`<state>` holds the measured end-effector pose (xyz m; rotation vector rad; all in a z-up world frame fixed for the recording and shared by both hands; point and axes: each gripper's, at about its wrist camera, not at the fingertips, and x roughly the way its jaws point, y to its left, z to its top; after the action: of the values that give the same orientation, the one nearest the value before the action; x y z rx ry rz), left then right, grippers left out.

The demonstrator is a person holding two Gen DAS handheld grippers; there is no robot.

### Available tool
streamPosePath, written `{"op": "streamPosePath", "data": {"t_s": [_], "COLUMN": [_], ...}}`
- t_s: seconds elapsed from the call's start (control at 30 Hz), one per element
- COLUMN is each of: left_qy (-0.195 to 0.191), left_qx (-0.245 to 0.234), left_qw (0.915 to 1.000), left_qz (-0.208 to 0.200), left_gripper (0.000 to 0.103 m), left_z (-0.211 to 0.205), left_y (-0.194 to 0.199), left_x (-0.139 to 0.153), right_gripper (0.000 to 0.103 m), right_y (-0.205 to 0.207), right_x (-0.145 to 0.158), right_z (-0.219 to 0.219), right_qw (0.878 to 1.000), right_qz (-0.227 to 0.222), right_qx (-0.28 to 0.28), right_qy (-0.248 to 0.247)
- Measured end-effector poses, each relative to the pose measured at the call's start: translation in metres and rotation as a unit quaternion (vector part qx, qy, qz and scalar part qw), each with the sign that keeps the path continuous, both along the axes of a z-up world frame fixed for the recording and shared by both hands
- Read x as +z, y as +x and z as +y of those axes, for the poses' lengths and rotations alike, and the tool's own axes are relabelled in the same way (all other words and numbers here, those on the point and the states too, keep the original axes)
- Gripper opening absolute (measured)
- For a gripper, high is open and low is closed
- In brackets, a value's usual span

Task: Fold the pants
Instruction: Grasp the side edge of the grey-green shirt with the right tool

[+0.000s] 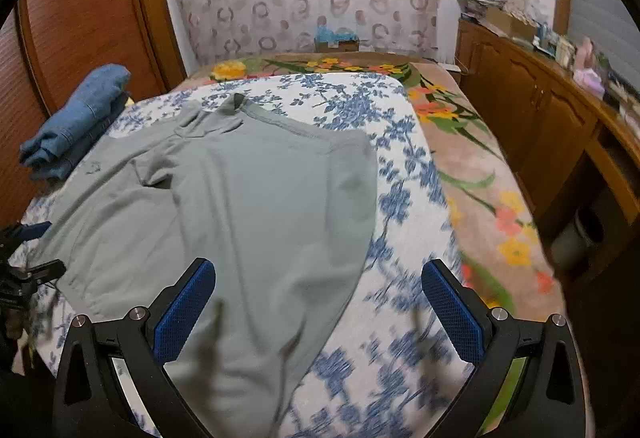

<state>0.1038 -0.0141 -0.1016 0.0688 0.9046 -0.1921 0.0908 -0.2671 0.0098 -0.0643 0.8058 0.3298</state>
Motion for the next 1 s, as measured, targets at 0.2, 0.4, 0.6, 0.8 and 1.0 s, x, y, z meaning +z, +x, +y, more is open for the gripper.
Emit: {"op": "streamPosePath", "data": {"t_s": [0.2, 0.4, 0.6, 0.8, 1.0], "left_qy": [-0.001, -0.002, -0.005, -0.042, -0.039], "left_qx": [0.0, -0.001, -0.001, -0.014, -0.045], "left_qw": [1.0, 1.0, 1.0, 0.9986, 0.9966], "left_qz": [-0.001, -0.004, -0.003, -0.029, -0.058], "left_gripper": [0.103, 0.103, 0.103, 0.103, 0.103], "left_z": [-0.001, -0.001, 0.001, -0.001, -0.02], "left_y": [0.0, 0.0, 0.002, -0.003, 0.003], "left_x": [-0.001, -0.001, -0.001, 0.023, 0.049], "right_gripper": [0.071, 0.04, 0.008, 0.006, 0.018], "right_y": [0.012, 0.038, 0.05, -0.007, -0.058], "right_x": [0.009, 0.0, 0.003, 0.026, 0.031], "right_z": [-0.004, -0.013, 0.004, 0.048, 0.066], "right_qw": [1.0, 0.999, 0.998, 0.994, 0.989], "right_qz": [0.015, 0.034, 0.042, 0.001, -0.006], "right_qx": [0.008, -0.016, 0.001, 0.099, 0.15], "right_qy": [0.025, 0.032, 0.037, 0.039, 0.016]}}
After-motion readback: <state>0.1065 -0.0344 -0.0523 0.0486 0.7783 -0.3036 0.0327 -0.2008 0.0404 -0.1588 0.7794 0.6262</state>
